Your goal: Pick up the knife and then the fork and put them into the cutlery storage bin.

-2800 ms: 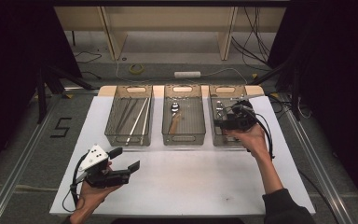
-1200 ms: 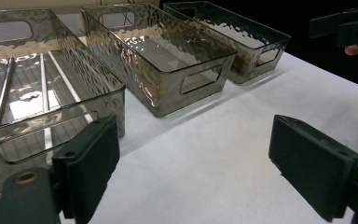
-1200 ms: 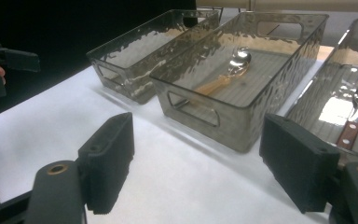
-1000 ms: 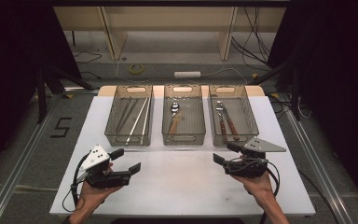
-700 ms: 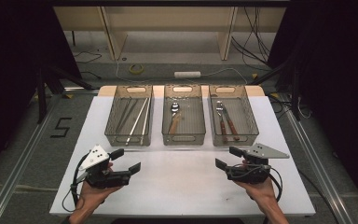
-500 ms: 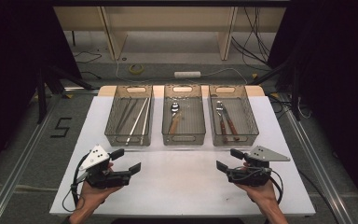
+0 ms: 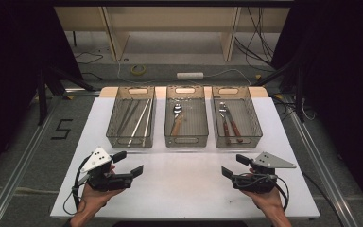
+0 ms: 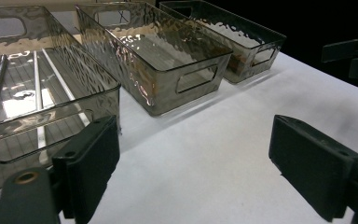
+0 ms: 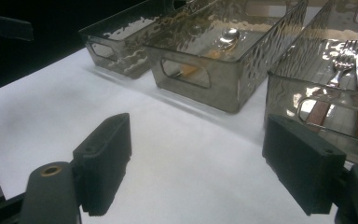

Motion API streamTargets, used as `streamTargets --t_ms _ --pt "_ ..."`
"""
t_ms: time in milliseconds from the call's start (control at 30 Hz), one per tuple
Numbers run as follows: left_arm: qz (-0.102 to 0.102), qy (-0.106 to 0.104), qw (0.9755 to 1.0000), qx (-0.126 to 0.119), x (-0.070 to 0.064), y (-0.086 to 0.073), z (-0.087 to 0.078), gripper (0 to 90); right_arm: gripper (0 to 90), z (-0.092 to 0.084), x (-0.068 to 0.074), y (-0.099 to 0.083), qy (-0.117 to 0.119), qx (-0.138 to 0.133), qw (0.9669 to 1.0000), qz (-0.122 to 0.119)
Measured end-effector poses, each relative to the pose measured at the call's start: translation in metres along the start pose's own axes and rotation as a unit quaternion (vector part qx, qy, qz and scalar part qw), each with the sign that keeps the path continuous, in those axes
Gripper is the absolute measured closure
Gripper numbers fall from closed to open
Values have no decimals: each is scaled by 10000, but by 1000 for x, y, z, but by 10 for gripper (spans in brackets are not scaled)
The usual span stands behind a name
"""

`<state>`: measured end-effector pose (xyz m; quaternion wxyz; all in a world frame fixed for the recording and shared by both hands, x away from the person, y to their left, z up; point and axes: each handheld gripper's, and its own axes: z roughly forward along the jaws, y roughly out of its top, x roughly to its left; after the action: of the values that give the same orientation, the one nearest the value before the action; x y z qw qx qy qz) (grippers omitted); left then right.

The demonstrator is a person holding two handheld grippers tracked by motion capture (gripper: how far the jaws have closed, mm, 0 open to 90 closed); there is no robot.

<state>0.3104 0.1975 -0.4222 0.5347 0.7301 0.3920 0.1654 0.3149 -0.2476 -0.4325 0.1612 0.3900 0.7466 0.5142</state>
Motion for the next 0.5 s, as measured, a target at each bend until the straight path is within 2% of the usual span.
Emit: streamTargets --t_ms 500 --pt "2 3 10000 3 0 0 0 157 246 0 1 2 -43 -23 10000 -68"
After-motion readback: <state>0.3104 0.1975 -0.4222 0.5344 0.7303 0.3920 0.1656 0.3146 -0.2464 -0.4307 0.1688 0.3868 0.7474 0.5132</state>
